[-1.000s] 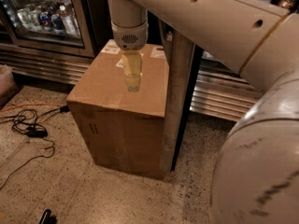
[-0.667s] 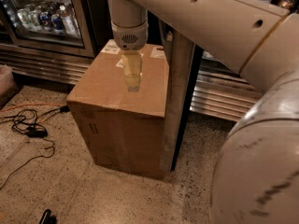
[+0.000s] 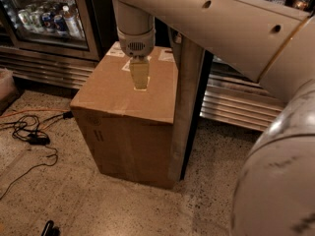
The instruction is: Close left fridge door
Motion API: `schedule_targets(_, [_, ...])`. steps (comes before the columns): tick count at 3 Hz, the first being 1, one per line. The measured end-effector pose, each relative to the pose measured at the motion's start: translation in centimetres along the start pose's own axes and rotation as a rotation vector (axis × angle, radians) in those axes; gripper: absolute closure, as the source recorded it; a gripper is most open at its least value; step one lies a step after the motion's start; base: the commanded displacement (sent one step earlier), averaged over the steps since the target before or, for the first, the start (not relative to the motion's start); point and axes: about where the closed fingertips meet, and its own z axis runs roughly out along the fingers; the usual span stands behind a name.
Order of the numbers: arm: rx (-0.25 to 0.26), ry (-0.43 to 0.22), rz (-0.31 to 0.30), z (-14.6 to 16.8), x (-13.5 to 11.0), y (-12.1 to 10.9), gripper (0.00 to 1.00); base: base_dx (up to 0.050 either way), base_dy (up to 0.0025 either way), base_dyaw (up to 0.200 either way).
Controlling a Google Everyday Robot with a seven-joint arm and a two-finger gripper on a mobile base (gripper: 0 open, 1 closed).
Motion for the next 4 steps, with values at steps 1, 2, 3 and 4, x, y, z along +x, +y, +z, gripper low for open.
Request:
schedule_targets(1, [0.009,0.002,-0.001,0.22,0.06,0.08,0.66,0.0,0.0,0.0])
schedule_targets(2, [0.011,0.001,-0.001,0.28,0.09,0.11,1.0,0.0,0.0,-0.2])
schedule_targets(3, [0.011,0.001,-0.001,0.28,0.09,0.11,1.0,0.0,0.00026,-0.203])
schedule_targets(4, [0.011,0.001,-0.001,0.28,0.09,0.11,1.0,0.045,0.00191,0.078])
